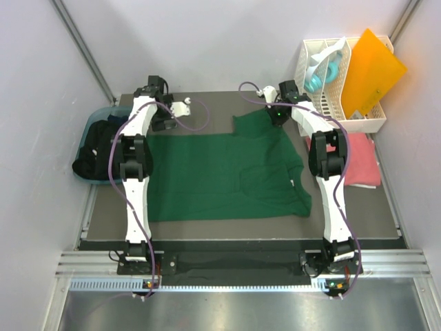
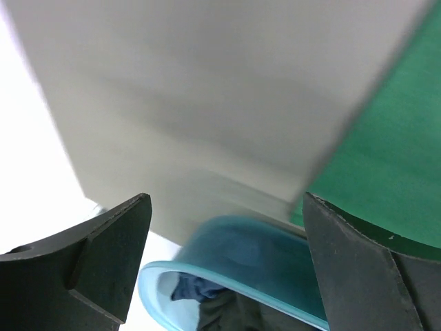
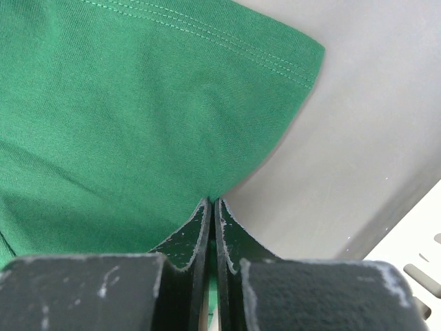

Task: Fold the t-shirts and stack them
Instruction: Grap the side of the flattened tshirt furthest away from the robot with both arms

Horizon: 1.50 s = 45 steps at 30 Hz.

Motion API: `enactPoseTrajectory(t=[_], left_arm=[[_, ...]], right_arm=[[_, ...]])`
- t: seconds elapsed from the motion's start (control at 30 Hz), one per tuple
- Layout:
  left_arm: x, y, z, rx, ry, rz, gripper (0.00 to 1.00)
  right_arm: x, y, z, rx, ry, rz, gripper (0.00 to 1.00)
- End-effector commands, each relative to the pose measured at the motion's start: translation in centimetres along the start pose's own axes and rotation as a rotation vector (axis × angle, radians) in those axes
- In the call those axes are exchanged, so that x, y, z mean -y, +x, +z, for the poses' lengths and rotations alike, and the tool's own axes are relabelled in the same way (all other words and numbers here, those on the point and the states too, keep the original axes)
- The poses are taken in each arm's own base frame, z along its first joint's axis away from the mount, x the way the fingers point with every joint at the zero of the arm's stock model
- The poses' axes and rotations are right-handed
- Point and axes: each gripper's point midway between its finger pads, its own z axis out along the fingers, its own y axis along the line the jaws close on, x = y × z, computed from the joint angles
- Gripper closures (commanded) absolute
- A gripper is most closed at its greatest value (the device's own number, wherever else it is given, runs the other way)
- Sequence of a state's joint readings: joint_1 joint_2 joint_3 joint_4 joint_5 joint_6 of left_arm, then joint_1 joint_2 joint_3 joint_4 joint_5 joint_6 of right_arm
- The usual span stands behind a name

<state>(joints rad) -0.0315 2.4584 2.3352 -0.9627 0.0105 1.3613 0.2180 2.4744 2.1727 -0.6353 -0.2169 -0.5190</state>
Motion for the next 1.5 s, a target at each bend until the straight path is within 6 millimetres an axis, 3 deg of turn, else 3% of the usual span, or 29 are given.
enactPoseTrajectory(t=[0.0,0.17,0.6,0.77,0.87,0.93,0.97,1.03,1.07,1.27,1.47], left_arm=[[4.0,1.2,-1.0,-0.016,0.188,0.067,0.06],[6.6,2.3,-0.1,-0.054,0.296,0.082,0.08],[7.8,3.9,3.3,-0.097,0.339,0.132,0.11],[9.2,4.3,4.2,-0.104,0.396,0.165,0.15],[9.8,4.5,4.5,-0.109,0.423,0.175,0.28],[10.2,4.6,4.7,-0.109,0.436,0.173,0.58],[10.3,4.6,4.7,-0.112,0.437,0.166,0.64],[10.5,4.8,4.9,-0.123,0.444,0.164,0.96],[10.5,4.9,4.9,-0.13,0.438,0.153,1.0],[10.4,4.8,4.7,-0.134,0.419,0.133,1.0],[8.5,4.1,3.4,-0.105,0.332,0.1,1.0]], right_arm=[[0.7,-4.2,-2.8,0.09,0.051,-0.047,1.0],[0.5,-4.3,-3.0,0.089,0.051,-0.051,1.0],[-0.2,-5.6,-4.2,0.111,0.053,-0.069,1.0],[-0.6,-5.8,-4.4,0.113,0.054,-0.084,1.0],[-0.5,-5.9,-4.5,0.112,0.061,-0.086,1.0],[-0.5,-6.0,-4.5,0.116,0.064,-0.088,1.0],[-0.6,-6.0,-4.4,0.112,0.064,-0.09,1.0],[-0.6,-6.0,-4.3,0.112,0.067,-0.092,1.0],[-0.7,-6.0,-4.3,0.111,0.065,-0.093,1.0],[-1.1,-6.2,-4.0,0.112,0.061,-0.105,1.0],[-1.2,-6.5,-4.1,0.118,0.062,-0.108,1.0]])
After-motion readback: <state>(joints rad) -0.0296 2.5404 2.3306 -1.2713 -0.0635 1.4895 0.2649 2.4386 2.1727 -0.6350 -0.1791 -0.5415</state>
